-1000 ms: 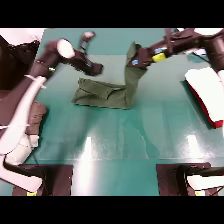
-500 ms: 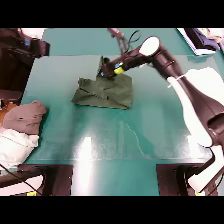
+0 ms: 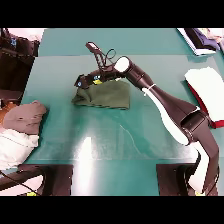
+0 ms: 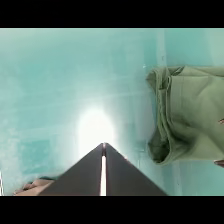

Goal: Fold the shirts.

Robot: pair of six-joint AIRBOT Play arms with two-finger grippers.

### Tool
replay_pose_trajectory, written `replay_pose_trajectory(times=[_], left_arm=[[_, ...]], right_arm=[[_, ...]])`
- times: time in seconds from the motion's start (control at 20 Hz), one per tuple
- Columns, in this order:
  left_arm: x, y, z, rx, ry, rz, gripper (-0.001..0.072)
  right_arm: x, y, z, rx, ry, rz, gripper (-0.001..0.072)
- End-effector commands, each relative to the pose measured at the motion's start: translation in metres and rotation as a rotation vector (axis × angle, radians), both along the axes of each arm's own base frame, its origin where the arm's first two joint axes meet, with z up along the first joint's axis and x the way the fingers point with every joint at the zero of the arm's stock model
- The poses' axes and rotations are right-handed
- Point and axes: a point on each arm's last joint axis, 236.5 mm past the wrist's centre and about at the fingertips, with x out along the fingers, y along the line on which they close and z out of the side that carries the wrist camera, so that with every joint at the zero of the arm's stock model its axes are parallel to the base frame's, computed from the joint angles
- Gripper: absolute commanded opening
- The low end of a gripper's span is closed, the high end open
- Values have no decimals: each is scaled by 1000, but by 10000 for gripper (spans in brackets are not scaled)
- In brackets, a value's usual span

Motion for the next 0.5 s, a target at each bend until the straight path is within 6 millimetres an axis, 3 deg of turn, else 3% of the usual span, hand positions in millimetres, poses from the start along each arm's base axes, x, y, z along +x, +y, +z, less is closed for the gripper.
replay_pose_trajectory(times=[0.0, 0.05, 0.3, 0.45], left_arm=[[-5, 2, -3, 4, 23, 5, 27], [-6, 2, -5, 5, 33, 5, 27], [-8, 2, -6, 5, 41, 6, 27], [-8, 1, -6, 2, 40, 4, 27]], right_arm=[[2, -18, 22, 32, -10, 14, 577], [6, -44, 18, -13, 4, 7, 545], [-3, -198, -39, -206, 238, -101, 545], [-4, -267, -63, -203, 341, -309, 545]])
